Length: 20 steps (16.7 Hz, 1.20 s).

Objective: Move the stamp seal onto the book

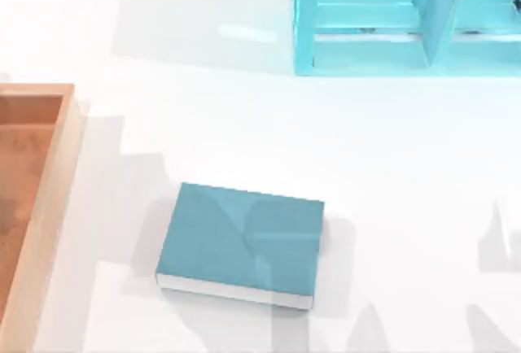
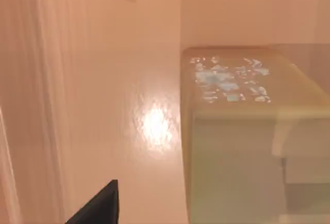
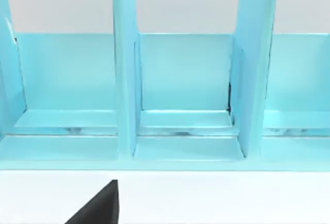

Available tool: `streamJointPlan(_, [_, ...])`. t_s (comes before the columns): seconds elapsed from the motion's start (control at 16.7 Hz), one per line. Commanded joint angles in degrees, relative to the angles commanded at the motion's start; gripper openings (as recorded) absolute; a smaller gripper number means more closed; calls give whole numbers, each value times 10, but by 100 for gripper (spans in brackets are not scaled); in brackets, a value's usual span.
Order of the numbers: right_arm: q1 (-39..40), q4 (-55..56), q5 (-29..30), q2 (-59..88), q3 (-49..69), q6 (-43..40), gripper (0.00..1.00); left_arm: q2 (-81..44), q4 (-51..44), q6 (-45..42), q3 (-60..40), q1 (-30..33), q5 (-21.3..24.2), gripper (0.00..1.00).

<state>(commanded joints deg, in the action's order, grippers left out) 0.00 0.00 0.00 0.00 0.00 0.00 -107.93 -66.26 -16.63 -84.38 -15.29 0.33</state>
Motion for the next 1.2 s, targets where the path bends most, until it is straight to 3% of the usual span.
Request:
streamJointPlan(0.3, [0, 0, 0, 0, 0, 0, 100, -32, 129, -2, 92, -2, 0, 100])
streamJointPlan(0.66, [0, 0, 0, 0, 0, 0, 100, -38, 149, -3, 109, -2, 0, 100])
streamJointPlan(1.2, [0, 0, 0, 0, 0, 0, 100, -38, 149, -3, 109, -2, 0, 32])
